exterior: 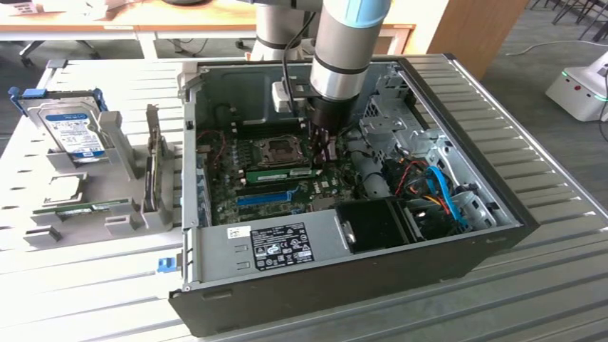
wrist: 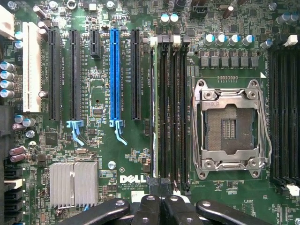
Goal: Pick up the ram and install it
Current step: 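Press down the ram until it locks into place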
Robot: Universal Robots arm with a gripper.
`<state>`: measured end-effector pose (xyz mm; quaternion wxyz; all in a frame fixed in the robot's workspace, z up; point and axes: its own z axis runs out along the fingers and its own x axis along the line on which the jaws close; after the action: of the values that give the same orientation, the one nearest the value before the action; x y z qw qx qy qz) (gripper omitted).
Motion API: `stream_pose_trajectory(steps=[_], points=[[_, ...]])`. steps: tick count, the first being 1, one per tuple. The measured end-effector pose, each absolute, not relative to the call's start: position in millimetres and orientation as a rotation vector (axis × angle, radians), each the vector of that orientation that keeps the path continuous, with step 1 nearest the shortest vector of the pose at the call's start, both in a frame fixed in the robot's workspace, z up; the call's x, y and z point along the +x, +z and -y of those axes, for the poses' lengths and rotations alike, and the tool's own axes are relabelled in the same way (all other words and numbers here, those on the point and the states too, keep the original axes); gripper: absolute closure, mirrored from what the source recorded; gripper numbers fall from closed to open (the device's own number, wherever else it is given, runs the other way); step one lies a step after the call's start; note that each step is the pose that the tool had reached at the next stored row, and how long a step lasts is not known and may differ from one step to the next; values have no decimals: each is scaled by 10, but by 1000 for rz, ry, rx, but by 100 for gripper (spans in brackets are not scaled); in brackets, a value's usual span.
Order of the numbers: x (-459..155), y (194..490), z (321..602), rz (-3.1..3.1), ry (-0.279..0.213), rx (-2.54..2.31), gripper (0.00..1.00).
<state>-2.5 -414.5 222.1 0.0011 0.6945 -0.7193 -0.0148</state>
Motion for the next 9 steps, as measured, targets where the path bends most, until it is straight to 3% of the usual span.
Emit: stream_pose_trajectory(steps=[9], points=[[-26,2272,4145,2258,-45,2180,89]])
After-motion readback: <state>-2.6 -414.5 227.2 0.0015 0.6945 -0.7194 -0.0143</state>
